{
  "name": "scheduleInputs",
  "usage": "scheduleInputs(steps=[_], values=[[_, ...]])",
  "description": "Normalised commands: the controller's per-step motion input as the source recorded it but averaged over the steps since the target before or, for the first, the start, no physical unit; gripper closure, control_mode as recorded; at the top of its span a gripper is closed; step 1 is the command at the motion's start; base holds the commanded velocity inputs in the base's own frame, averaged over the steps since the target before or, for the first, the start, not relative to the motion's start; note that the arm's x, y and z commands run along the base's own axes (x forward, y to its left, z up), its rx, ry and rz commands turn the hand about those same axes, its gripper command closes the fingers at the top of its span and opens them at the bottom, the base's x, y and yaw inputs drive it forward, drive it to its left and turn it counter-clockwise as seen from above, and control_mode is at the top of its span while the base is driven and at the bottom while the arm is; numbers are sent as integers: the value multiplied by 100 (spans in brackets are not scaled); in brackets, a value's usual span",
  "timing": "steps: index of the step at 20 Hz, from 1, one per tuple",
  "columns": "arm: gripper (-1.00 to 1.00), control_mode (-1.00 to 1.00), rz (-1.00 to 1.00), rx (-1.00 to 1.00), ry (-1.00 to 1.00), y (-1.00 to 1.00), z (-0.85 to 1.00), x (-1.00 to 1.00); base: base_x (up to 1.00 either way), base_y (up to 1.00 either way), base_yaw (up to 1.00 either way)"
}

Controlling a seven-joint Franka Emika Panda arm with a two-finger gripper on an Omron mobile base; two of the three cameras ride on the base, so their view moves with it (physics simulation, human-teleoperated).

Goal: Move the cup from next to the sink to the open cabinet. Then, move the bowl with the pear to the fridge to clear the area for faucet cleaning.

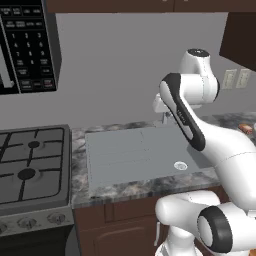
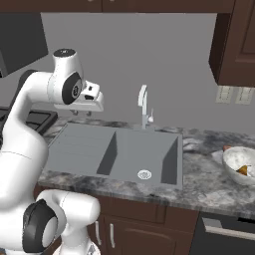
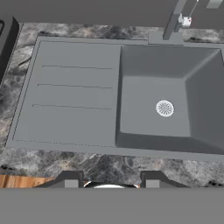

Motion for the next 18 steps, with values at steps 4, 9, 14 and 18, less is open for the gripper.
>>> scheduleInputs(steps=[4,9,14,18], values=[[-100,-100,0,0,0,1,0,-1,0,0,0],[-100,-100,0,0,0,0,0,-1,0,0,0],[-100,-100,-1,0,0,-3,0,-13,0,0,0],[-100,100,0,0,0,0,0,0,-50,-39,-10]])
